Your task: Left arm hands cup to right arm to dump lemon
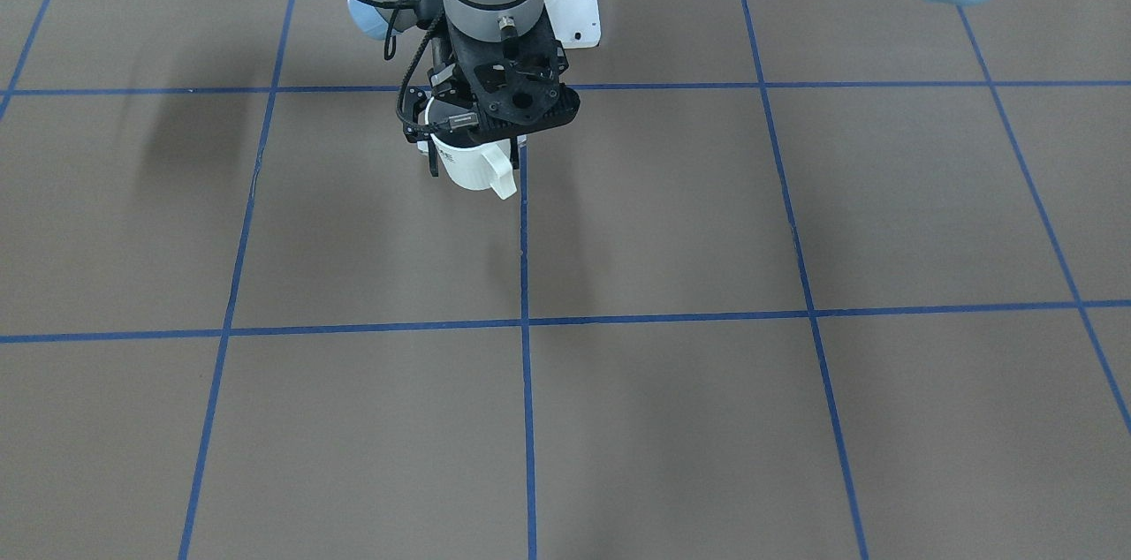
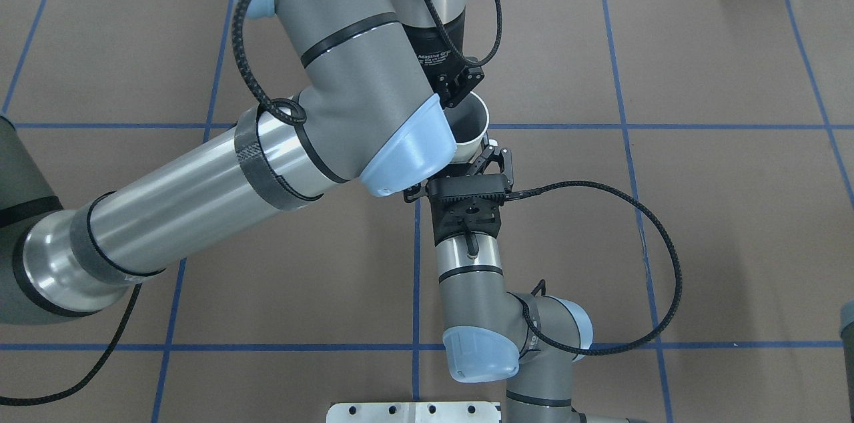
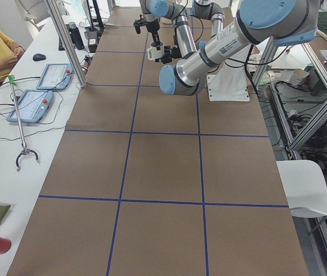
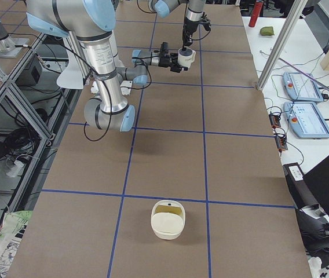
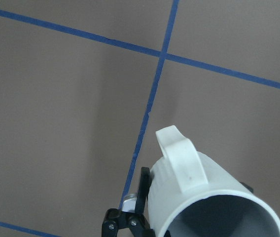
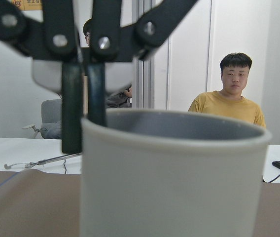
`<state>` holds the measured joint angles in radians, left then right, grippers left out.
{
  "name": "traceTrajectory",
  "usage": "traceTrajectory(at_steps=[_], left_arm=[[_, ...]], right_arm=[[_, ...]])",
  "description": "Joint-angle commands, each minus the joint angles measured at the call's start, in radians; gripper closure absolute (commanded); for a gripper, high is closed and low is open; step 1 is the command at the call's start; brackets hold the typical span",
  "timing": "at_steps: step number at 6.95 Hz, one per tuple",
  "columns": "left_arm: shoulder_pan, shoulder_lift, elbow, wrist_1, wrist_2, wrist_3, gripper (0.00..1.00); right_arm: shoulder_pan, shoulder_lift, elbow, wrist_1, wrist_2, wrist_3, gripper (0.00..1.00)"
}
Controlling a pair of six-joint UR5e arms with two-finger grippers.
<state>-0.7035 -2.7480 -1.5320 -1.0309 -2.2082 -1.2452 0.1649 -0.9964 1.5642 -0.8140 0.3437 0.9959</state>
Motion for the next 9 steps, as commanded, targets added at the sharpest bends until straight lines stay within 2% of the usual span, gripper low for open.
traceTrajectory(at_steps=[1,4,5,6,8,9], left_arm=[[-0.008,-0.009,-0.016,0.000,-0.001,0.001,1.00],[-0.080,-0.007,-0.065,-0.001,-0.001,0.013,1.00],[-0.106,-0.001,-0.068,0.002,-0.002,0.068,1.00],[-0.135,0.025,-0.077,0.012,-0.002,0.108,1.00],[-0.178,0.278,-0.289,-0.001,-0.007,0.266,1.00],[-0.218,0.368,-0.343,-0.001,-0.008,0.335,1.00]], right_arm=[[-0.013,-0.010,-0.036,-0.001,0.000,0.000,0.00],[0.005,-0.040,-0.046,-0.001,0.040,-0.028,0.00],[0.030,-0.050,-0.033,0.040,0.104,-0.067,0.00],[0.071,-0.073,-0.033,0.102,0.212,-0.074,0.00],[0.132,-0.103,0.019,0.119,0.297,-0.085,0.00],[0.171,-0.120,0.040,0.118,0.343,-0.085,0.00]])
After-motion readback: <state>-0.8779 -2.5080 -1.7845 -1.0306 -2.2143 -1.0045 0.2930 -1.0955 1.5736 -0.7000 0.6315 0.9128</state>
